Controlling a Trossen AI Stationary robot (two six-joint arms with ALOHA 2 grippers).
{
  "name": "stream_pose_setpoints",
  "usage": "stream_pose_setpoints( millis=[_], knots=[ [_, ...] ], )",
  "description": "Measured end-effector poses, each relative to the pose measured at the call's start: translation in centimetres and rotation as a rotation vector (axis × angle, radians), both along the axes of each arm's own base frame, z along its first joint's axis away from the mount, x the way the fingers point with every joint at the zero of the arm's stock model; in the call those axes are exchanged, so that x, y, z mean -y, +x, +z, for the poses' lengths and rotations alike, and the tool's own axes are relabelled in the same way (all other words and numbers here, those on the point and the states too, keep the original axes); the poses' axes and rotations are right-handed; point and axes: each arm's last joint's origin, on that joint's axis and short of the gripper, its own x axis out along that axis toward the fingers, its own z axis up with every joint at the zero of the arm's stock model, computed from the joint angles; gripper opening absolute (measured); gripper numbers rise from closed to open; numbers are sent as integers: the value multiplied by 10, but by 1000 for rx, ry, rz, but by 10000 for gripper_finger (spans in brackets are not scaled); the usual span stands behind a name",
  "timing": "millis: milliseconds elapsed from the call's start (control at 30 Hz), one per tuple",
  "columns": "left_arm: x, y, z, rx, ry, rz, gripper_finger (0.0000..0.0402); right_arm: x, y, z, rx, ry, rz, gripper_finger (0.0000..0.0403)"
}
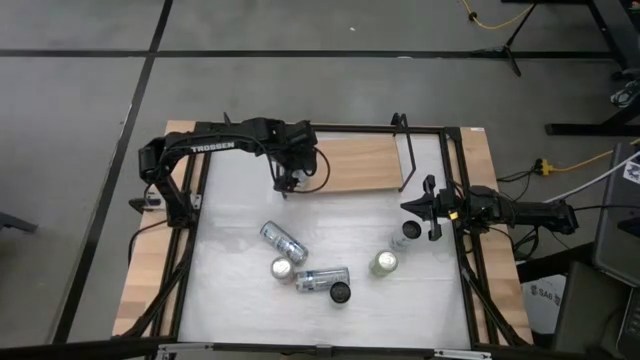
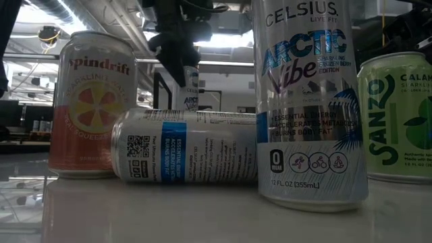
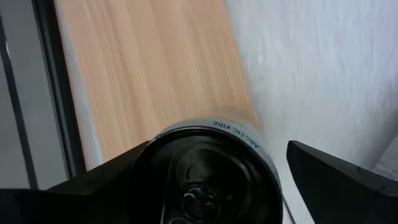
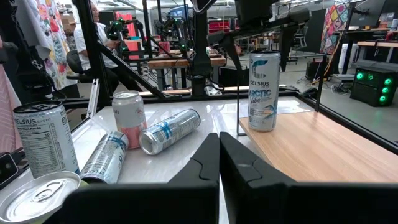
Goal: Place canned beverage on shelf
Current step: Put the white-blue soda can on the shelf
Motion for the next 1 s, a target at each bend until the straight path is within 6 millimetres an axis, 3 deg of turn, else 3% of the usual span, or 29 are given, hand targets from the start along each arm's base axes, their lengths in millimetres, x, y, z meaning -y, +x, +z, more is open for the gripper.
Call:
stream_pose_setpoints(
  millis=[333,1000],
  knots=[
    [-4,1,1,14,83,178,351,0,0,0,0,0,0,0],
    [-6,0,2,131,-22,662,351,0,0,0,0,0,0,0]
  ],
)
